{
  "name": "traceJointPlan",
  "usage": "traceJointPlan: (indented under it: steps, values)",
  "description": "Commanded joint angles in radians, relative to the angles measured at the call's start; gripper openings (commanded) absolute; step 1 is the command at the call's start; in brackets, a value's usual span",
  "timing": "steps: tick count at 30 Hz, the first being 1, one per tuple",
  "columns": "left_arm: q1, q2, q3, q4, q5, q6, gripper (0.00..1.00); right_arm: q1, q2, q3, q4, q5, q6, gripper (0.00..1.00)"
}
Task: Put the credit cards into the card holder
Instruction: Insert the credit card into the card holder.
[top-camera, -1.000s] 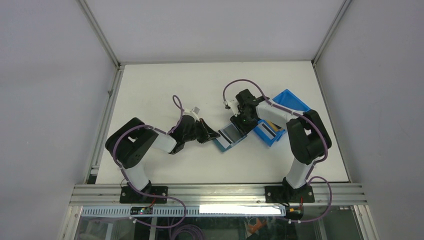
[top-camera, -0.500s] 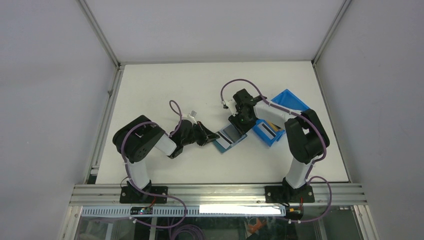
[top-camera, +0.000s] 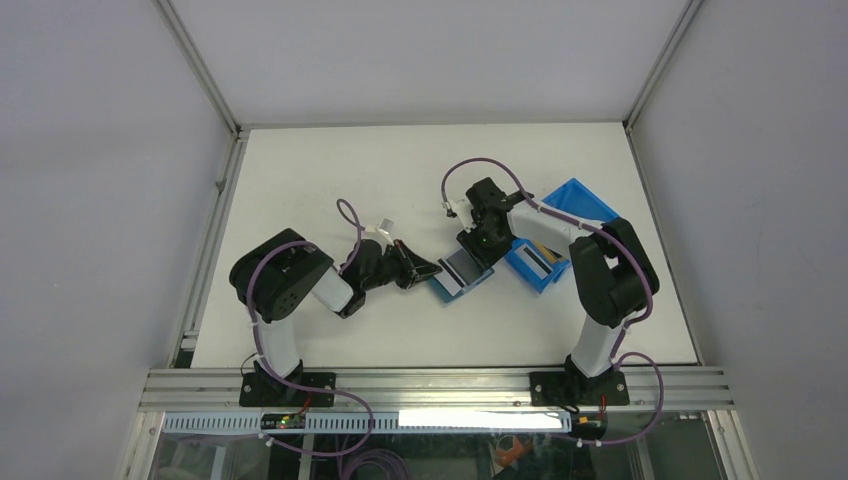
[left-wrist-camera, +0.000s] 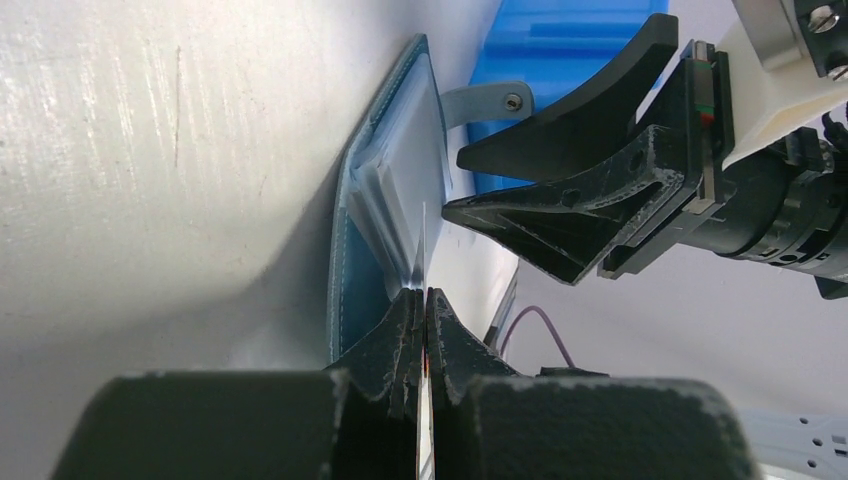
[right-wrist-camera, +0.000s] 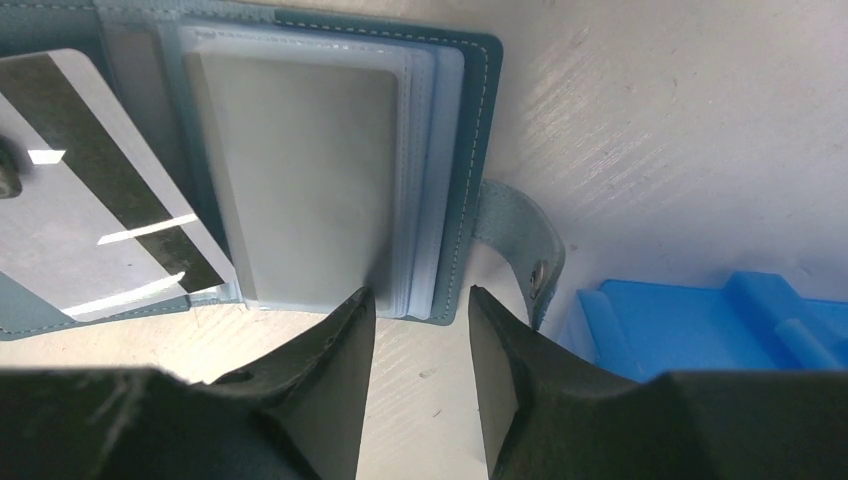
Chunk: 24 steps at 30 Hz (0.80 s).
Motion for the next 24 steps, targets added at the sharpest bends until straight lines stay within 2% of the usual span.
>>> traceJointPlan:
  steps: [1, 10, 24]
  values:
    - [0.008, 0.033, 0.004, 0.199, 0.026, -0.032, 0.0, 0.007, 0.019, 0.016, 0.023, 0.014, 0.01, 0.43]
    - [0.008, 0.046, 0.015, 0.228, 0.031, -0.07, 0.0, 0.009, 0.023, 0.022, 0.021, 0.017, 0.01, 0.42]
    - [0.009, -0.054, -0.016, 0.219, -0.04, -0.098, 0.0, 0.015, 0.027, 0.026, 0.018, 0.017, 0.011, 0.42]
